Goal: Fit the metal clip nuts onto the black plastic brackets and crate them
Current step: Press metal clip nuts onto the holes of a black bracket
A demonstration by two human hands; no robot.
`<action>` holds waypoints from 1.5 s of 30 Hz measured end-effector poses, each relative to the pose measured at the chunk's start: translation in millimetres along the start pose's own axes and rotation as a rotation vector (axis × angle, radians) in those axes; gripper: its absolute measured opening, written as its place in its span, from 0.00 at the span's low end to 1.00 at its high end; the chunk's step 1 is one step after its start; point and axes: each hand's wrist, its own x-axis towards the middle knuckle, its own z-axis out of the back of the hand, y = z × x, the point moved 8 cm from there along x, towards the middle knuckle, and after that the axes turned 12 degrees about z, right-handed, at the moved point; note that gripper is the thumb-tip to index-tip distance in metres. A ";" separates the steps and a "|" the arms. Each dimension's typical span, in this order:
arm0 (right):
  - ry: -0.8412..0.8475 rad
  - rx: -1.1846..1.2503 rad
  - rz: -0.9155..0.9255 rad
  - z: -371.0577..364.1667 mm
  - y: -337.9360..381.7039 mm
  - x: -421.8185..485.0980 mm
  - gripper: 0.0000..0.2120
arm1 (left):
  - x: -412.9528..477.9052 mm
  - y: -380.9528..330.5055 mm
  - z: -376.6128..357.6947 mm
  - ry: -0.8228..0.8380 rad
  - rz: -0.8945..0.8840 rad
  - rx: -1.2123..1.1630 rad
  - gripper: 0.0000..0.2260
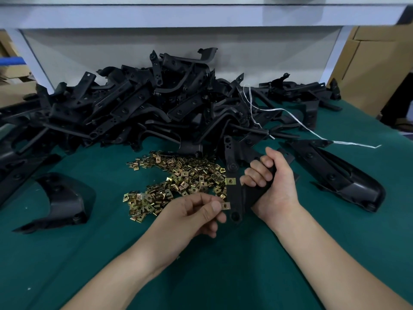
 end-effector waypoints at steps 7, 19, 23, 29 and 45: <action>0.002 -0.008 -0.001 0.8 -0.9 0.1 0.19 | 2.6 2.1 -0.5 0.030 0.013 -0.027 0.10; -0.033 -0.053 0.035 3.4 -1.9 -0.9 0.20 | 4.3 4.3 0.0 0.038 0.020 0.012 0.10; -0.025 -0.077 0.053 3.9 -3.2 -0.7 0.19 | 4.2 4.9 -0.2 0.027 0.019 0.018 0.09; -0.031 -0.087 0.052 4.7 -3.9 -0.8 0.19 | 4.0 4.7 -1.4 0.021 0.019 0.027 0.09; -0.030 -0.095 0.058 4.8 -5.4 -0.5 0.19 | 2.0 0.3 -5.0 0.011 0.008 0.124 0.07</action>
